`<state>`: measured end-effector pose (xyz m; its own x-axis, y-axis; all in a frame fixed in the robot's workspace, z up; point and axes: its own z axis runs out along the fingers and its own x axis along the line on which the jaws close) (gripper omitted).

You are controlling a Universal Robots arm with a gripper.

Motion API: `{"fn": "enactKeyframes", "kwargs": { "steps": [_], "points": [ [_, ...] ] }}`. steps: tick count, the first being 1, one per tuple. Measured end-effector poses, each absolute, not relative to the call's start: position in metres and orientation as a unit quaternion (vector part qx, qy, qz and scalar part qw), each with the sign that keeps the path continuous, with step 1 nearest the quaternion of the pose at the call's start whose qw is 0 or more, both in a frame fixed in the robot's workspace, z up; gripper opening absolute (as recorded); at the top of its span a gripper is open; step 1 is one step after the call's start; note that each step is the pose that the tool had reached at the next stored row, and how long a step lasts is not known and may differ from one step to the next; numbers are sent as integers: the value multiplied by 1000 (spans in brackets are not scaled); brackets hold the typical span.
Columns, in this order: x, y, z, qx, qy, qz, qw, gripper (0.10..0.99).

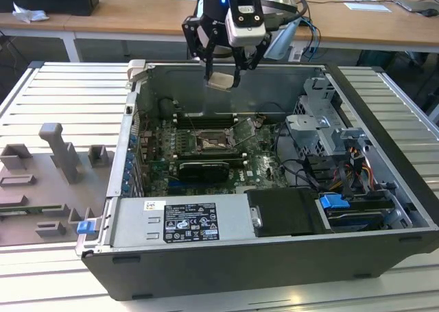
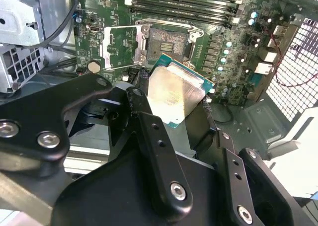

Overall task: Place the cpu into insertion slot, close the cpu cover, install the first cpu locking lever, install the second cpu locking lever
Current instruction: 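Place the cpu into insertion slot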

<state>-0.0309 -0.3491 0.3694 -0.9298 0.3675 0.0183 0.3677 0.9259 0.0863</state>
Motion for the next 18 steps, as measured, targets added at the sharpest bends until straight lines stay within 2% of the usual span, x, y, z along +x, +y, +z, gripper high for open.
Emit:
{"fn": "enactKeyframes", "kwargs": {
  "steps": [18],
  "points": [
    [-31,-349,368,-249,-967,-44,-2,537]
  ]
}}
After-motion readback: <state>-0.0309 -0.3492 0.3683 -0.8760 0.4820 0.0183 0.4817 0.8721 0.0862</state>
